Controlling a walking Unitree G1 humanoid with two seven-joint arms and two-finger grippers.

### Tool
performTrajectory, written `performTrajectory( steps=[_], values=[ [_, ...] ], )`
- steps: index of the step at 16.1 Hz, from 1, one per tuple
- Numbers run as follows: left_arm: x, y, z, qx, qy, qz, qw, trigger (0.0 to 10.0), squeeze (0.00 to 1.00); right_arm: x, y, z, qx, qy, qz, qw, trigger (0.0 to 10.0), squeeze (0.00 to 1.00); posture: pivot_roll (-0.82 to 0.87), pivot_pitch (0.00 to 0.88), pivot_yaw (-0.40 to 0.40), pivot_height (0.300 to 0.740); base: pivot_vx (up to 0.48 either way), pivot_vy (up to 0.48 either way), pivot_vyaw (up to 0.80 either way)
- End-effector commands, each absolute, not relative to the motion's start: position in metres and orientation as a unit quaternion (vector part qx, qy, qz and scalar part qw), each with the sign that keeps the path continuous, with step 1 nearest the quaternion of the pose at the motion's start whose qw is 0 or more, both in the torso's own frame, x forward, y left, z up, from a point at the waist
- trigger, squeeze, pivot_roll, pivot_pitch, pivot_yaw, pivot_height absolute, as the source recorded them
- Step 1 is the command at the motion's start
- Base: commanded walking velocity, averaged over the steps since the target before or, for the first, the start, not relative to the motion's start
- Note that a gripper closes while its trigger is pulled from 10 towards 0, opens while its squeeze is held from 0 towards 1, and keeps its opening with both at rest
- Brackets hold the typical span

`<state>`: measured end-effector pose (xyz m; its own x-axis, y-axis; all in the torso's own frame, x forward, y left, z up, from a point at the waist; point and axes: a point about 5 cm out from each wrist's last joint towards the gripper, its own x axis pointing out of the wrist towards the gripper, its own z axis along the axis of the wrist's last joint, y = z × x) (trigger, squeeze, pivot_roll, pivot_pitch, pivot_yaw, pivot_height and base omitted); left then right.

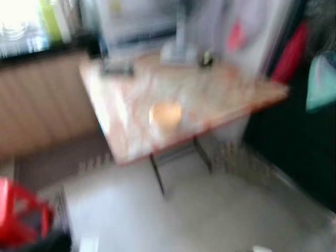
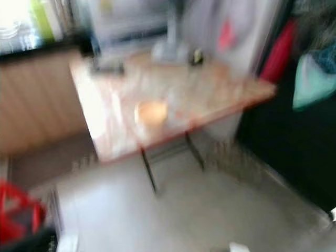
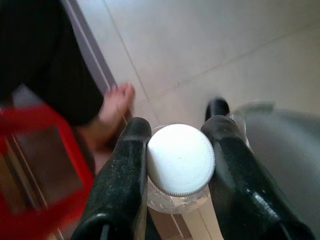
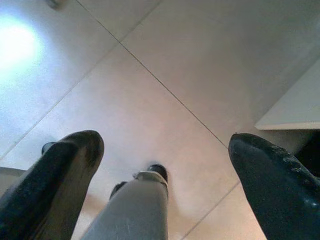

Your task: Restocking fridge

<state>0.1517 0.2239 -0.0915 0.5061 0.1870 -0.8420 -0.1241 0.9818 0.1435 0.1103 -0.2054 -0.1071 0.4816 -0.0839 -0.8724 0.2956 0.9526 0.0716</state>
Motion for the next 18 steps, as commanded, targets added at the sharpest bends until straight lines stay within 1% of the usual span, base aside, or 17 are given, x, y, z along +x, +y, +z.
performTrajectory(
  steps=[1,4,6,9,14,17,18],
  values=[
    [0.165,0.229,-0.085,0.04,0.466,0.091,0.879,10.0,0.0,0.116,-0.201,-0.107,0.114,0.494,-0.11,0.855,10.0,0.0,0.07,0.0,-0.012,0.74,0.0,0.0,-0.67],
    [0.163,0.229,-0.085,0.038,0.468,0.09,0.879,10.0,0.0,0.115,-0.2,-0.107,0.114,0.495,-0.108,0.855,10.0,0.0,0.07,0.0,-0.006,0.74,0.0,0.0,-0.76],
    [0.165,0.237,-0.082,0.035,0.462,0.089,0.881,10.0,0.0,0.114,-0.198,-0.107,0.114,0.497,-0.106,0.853,10.0,0.0,0.07,0.0,-0.001,0.74,0.0,0.0,-0.8],
    [0.166,0.24,-0.081,0.032,0.46,0.089,0.883,10.0,0.0,0.114,-0.198,-0.108,0.107,0.501,-0.1,0.853,10.0,0.0,0.08,0.0,-0.006,0.74,0.0,0.0,-0.8],
    [0.17,0.232,-0.082,0.028,0.463,0.088,0.881,10.0,0.0,0.116,-0.2,-0.107,0.113,0.495,-0.117,0.854,10.0,0.0,0.03,0.0,0.011,0.74,0.0,0.0,-0.8],
    [0.161,0.237,-0.084,0.031,0.472,0.092,0.876,10.0,0.0,0.116,-0.201,-0.106,0.112,0.496,-0.114,0.853,10.0,0.0,0.05,0.0,0.005,0.74,0.0,0.338,-0.8],
    [0.156,0.241,-0.085,0.046,0.477,0.086,0.873,10.0,0.0,0.117,-0.202,-0.106,0.11,0.496,-0.111,0.854,10.0,0.0,0.06,0.0,0.001,0.74,0.0,0.0,-0.8]
  ],
)
